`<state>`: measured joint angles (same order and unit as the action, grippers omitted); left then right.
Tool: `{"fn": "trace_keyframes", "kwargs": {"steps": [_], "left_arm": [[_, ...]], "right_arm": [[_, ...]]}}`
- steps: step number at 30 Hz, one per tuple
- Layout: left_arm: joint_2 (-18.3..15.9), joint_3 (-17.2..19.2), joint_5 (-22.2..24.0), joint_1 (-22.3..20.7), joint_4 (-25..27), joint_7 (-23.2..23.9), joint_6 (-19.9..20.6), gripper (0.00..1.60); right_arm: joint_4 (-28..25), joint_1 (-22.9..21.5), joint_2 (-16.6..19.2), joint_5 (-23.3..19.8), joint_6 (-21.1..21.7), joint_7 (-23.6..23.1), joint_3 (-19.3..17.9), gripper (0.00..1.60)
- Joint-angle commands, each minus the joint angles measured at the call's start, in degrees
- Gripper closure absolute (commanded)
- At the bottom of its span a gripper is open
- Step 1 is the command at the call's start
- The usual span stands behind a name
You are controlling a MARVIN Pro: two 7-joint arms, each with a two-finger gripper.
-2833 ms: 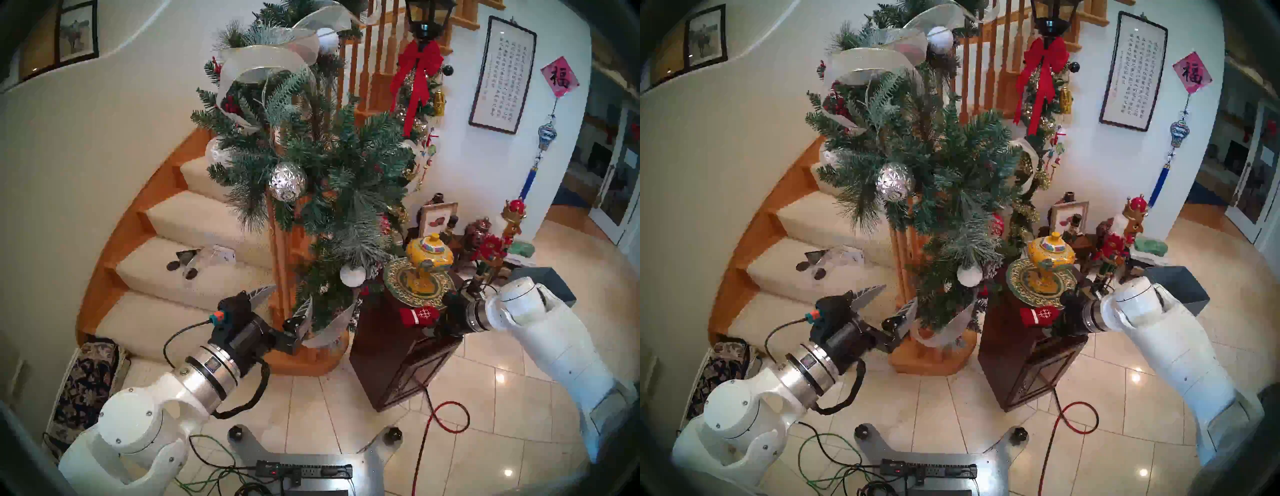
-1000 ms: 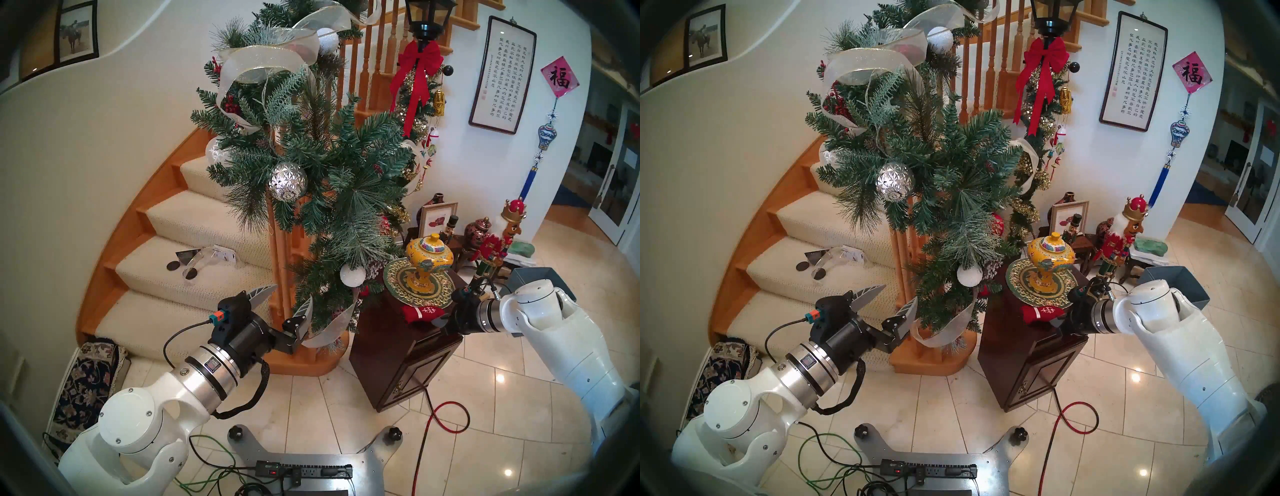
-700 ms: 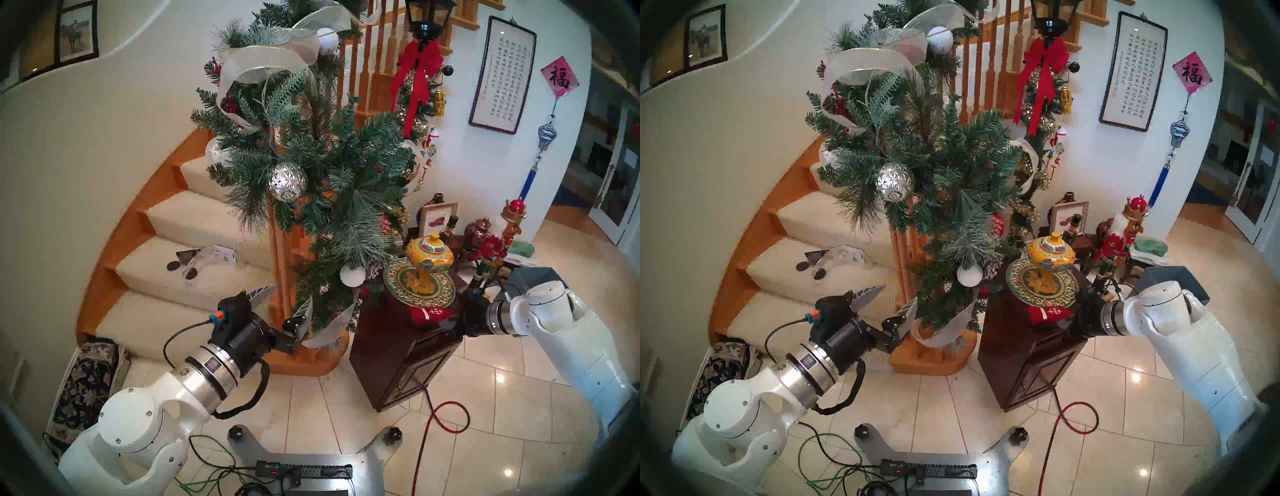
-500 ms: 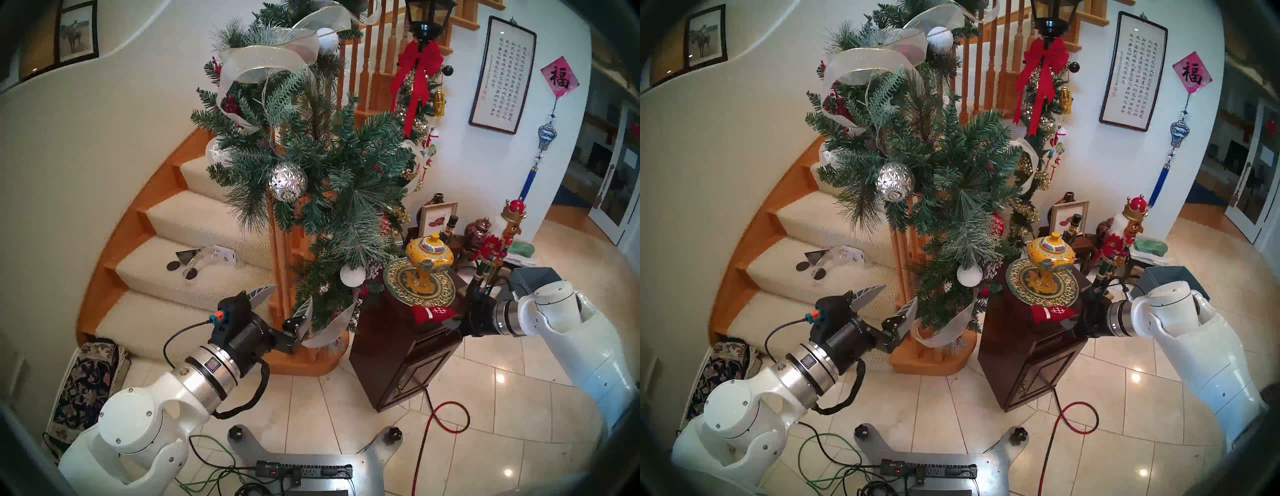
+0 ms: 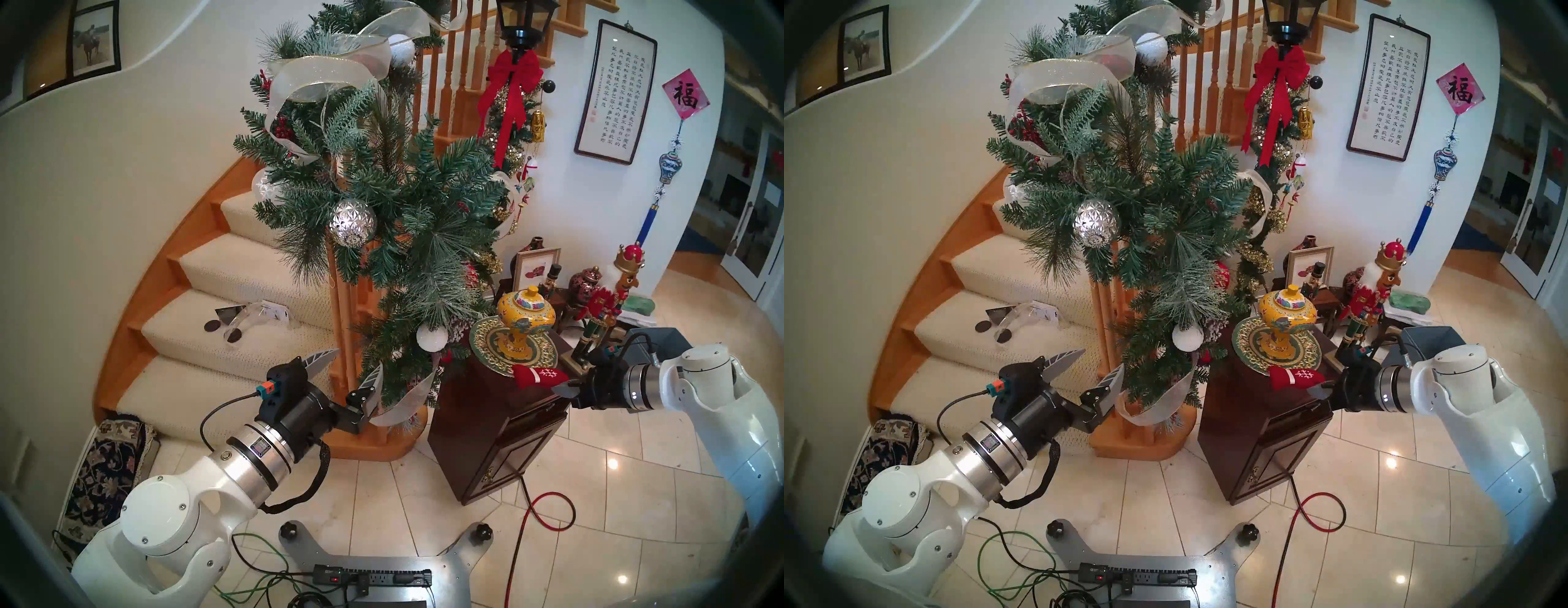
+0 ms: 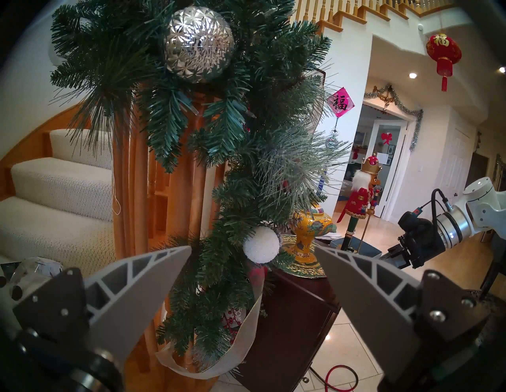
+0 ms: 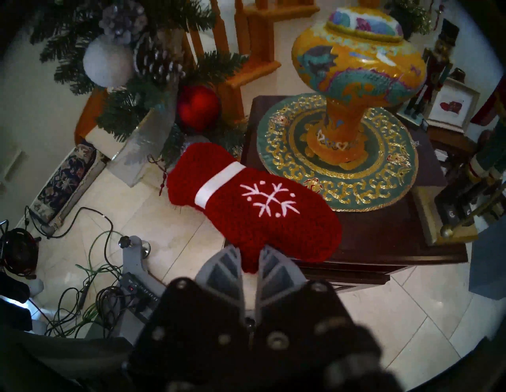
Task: Hang the ornament onto the Christmas-tree-style decoration
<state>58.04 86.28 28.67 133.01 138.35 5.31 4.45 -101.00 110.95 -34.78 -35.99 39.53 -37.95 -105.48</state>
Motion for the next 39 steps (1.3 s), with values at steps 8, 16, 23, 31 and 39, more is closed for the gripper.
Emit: {"fn": "trace_keyframes", "kwargs": {"steps": [8,16,23,31,39], "left_arm": [[0.12,0.05,-0.06,-0.02,0.51,-0.11,-0.17,0.0],[0.12,0.05,-0.06,-0.02,0.51,-0.11,-0.17,0.0],[0.12,0.05,-0.06,-0.01,0.51,-0.12,-0.17,0.0],[0.13,0.05,-0.07,-0.01,0.52,-0.12,-0.17,0.0],[0.33,0.06,1.13,-0.09,0.48,0.15,0.32,0.0]], "right_arm": [[-5.65,9.43,-3.47,-1.51,-0.47,-2.37,-11.98,1.6],[-8.11,12.54,-6.45,-2.7,-0.35,-4.32,-17.71,1.6],[-9.08,13.67,-7.99,-3.23,-0.49,-5.5,-19.87,1.6],[-10.1,14.11,-8.59,-3.2,-0.22,-5.58,-20.2,1.6],[-10.61,14.31,-9.39,-3.5,-0.64,-5.89,-20.05,1.6]]}}
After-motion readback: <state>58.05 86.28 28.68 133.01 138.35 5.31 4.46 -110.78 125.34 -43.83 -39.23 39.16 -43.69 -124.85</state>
